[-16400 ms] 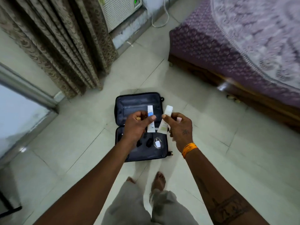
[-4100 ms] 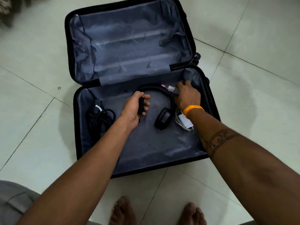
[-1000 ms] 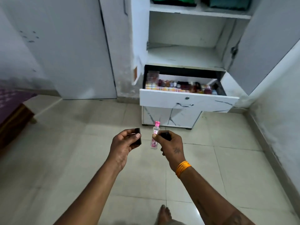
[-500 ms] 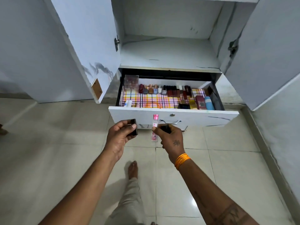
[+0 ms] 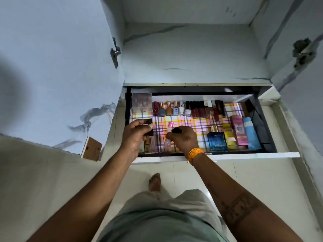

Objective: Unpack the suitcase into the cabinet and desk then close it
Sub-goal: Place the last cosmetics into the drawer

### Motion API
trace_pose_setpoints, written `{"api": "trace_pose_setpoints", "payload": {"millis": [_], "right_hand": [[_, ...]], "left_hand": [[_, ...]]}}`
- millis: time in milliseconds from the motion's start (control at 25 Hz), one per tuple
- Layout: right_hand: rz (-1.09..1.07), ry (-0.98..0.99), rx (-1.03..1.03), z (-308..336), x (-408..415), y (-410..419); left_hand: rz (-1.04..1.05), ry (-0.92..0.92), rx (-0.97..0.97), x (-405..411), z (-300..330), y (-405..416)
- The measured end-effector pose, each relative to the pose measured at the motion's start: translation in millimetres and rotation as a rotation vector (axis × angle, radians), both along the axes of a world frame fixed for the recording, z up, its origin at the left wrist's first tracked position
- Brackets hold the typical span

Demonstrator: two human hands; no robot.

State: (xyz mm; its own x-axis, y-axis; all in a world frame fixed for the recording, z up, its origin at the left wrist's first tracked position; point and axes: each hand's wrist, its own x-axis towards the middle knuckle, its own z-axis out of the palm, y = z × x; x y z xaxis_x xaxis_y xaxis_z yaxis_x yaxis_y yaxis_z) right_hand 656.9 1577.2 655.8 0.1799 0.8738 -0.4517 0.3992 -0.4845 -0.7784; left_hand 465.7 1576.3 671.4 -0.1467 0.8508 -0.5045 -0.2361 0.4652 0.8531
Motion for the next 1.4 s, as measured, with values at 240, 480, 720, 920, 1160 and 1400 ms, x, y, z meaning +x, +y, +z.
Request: {"api": "trace_pose_setpoints", "payload": {"millis": [240,480,720,920,1160,1400], "right_hand": [[0.144,-0.128,-0.285,-48,-25,43],[0.32,-0.262,-0.389,-67,-40,62],[0.232,-0.151,-0.314,-64,-23,57],[-0.055,0.203,-0.298,-43,31,51],[-0.212,0.247,-0.124,-20,124,61],[-0.383,0.207,-0.11,-21,205,94]], "left_hand": [[0.027,0.019,-0.109,-5,-33,25],[0.079,0.046,-0.185,-7,-51,31],[0.05,0.08,-0.209,11,-55,42],[0.004,0.043,-0.197,42,-58,51],[-0.09,0.002,-0.191,129,-51,78],[-0.213,0.149,-0.132,231,-62,116]]}}
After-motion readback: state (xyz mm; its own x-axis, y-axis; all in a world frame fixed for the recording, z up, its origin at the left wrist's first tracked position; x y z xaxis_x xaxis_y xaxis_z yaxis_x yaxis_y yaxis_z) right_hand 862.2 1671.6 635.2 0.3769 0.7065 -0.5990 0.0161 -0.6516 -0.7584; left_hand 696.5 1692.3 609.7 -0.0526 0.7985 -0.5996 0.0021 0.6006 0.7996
